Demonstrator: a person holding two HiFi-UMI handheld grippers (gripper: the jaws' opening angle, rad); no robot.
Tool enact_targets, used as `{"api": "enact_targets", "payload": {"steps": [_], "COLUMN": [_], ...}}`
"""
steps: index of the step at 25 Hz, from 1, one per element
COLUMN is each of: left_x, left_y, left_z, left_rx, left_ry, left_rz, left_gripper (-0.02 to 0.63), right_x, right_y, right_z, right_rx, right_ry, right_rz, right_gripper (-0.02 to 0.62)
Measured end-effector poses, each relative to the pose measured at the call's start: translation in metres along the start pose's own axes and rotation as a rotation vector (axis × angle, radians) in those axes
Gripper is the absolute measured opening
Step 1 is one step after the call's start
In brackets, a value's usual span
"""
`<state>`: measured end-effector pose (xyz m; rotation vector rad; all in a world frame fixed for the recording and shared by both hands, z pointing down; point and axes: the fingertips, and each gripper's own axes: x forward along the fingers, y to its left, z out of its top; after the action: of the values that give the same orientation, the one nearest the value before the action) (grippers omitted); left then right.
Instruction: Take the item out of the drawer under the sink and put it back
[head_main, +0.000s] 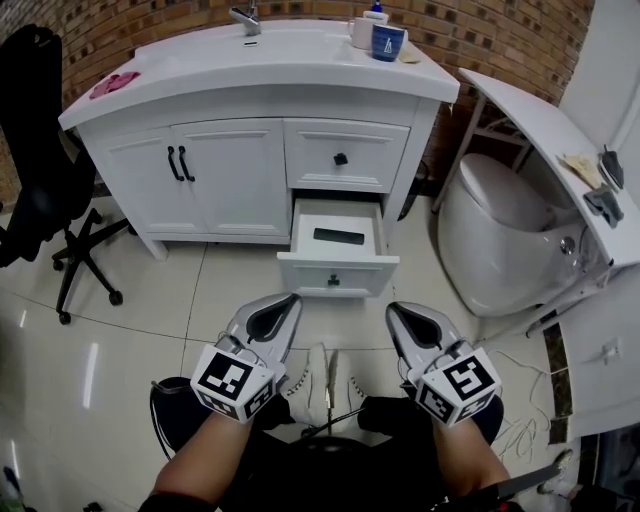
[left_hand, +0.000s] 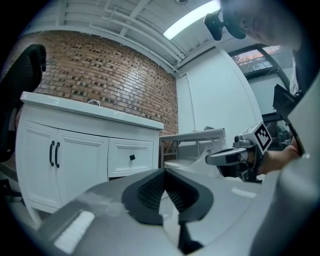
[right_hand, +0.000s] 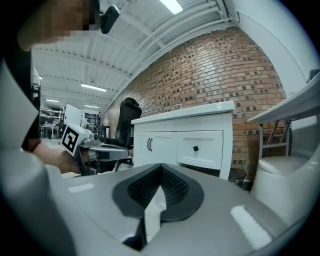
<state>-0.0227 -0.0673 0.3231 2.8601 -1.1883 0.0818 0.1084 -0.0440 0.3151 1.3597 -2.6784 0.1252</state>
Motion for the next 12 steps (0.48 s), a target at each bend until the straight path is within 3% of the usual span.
{"api": "enact_targets", "payload": {"steps": [12], "left_x": [-0.019], "left_y": [-0.024], "left_z": [-0.001], "left_rx": [0.019], "left_ry": [-0.007], "left_rz": [0.002], "left_gripper": [0.005], "right_x": [-0.027], "right_y": [0.018], "right_z": [-0.004], "right_rx": [0.011], "right_ry": [-0.025], "right_rz": [-0.018], "right_gripper": [0.006]}}
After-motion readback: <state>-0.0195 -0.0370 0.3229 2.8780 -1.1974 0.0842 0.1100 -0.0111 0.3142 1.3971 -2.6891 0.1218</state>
